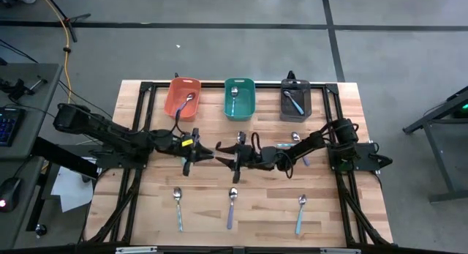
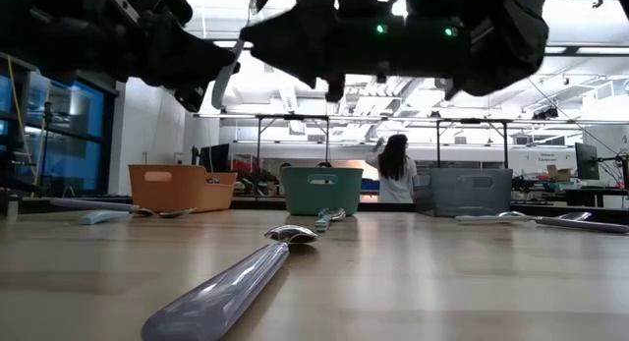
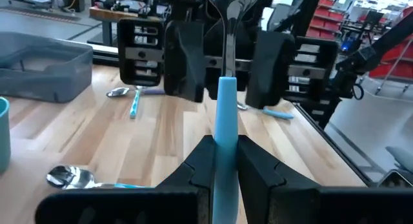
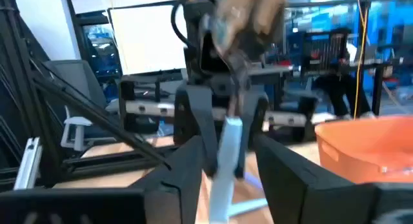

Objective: Sort silverware by color (type)
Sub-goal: Put the blue spoon into the black bin

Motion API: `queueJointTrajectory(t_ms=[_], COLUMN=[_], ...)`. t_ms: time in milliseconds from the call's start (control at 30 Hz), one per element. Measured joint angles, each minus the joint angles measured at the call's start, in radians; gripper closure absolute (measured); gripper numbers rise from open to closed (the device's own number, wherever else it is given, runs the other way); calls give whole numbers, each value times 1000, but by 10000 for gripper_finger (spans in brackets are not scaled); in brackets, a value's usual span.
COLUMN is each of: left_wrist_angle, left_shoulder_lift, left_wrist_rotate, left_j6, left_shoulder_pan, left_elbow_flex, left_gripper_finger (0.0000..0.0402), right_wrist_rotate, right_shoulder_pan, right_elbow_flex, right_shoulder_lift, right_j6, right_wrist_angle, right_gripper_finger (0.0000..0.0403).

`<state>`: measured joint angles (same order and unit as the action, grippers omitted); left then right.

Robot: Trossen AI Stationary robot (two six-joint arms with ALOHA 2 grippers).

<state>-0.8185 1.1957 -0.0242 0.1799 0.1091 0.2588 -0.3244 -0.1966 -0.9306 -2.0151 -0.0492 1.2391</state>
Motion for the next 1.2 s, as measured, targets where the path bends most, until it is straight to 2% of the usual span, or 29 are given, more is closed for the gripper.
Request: queueJointTrajectory(t_ms=[333,467,633,800,1033,1200], left_wrist_angle=[-85,-119,-120,-122,-119,-92], left_shoulder_lift=[73,91,92,92,91,91], left_wrist_rotate=[-20,-21,-19,2,52,71], left_j6=[0,-1,-32,-27,-24,-37], left_shoulder_pan=[-32,-31,-31,-31,-32,-33], left_elbow_flex=[1,1,1,1,1,1], left_gripper_finger=[372,372,372,371,294,267], right_wrist_rotate=[3,2,-5,-10,-7,-6], right_shoulder_pan=[17,17,20,22,42,68], right_elbow_flex=[-95,-102,-102,-102,-103,-103], right_shoulder_lift=[0,0,0,0,1,35], right_j6=[31,53,71,76,89,78], right_wrist_angle=[-124,-132,-129,-128,-150,-230], right_gripper_finger=[268,304,389,383,394,398])
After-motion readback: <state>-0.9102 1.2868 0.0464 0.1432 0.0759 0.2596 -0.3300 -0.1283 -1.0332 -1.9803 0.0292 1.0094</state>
